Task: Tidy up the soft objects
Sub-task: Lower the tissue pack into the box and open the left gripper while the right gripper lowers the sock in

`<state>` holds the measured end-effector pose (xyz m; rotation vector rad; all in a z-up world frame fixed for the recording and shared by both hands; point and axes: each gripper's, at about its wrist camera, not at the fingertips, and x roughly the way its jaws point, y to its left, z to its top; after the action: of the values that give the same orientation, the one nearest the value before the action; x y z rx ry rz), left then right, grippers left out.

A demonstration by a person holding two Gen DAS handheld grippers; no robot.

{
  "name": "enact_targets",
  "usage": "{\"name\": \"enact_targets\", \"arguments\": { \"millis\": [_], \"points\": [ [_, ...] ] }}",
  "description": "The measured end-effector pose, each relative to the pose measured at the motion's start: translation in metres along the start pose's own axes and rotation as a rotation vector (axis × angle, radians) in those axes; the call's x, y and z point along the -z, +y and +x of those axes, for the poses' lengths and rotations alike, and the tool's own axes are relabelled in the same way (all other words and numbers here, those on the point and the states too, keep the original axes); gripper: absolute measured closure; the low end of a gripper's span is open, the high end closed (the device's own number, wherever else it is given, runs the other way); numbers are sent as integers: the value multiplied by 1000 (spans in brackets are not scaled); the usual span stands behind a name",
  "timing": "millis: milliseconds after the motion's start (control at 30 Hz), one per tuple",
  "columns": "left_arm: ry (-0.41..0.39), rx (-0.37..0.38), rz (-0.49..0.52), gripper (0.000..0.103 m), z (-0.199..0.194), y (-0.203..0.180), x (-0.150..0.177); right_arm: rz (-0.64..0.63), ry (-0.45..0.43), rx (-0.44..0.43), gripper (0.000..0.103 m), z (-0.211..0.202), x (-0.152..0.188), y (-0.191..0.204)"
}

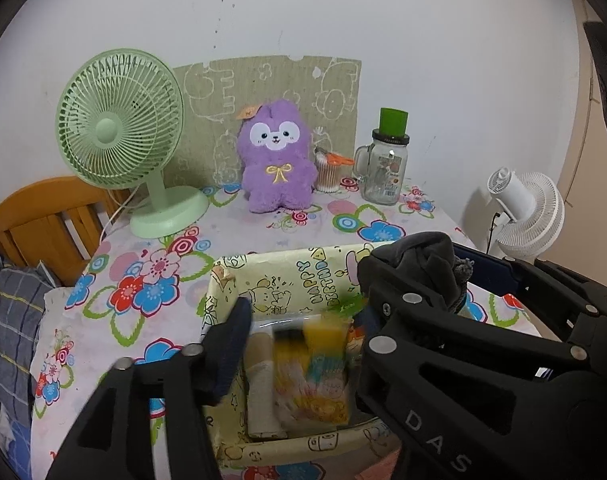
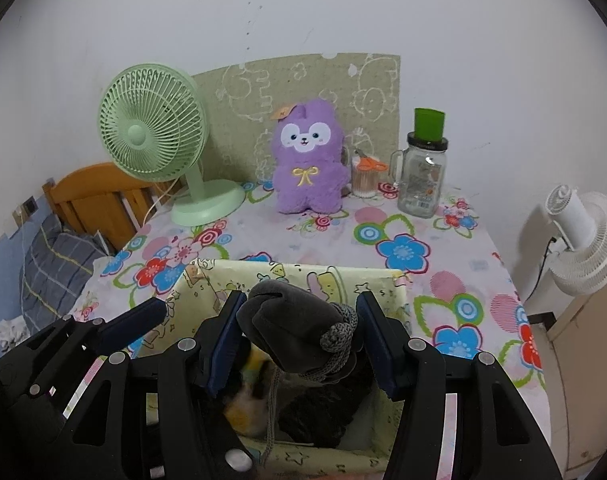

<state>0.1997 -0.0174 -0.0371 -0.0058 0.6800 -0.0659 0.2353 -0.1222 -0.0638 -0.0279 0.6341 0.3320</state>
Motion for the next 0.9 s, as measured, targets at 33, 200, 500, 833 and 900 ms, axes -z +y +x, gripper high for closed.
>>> {"name": "enact_targets", "arguments": {
  "millis": [33,200,500,833,900],
  "points": [
    [3,-2,0,32,2,1,0,-2,3,-4,43,3,0,1],
    [19,-10,6,26,9,4,3,-10,25,-25,43,17,1,4],
    [52,-29,-1,25,22,10,6,-29,58,-37,30,34,2,6],
    [59,-29,6,22,24,9,9,-35,51,-23,19,32,4,4],
    [57,-31,4,22,22,8,9,-34,49,-24,19,30,5,4]
  ]
}}
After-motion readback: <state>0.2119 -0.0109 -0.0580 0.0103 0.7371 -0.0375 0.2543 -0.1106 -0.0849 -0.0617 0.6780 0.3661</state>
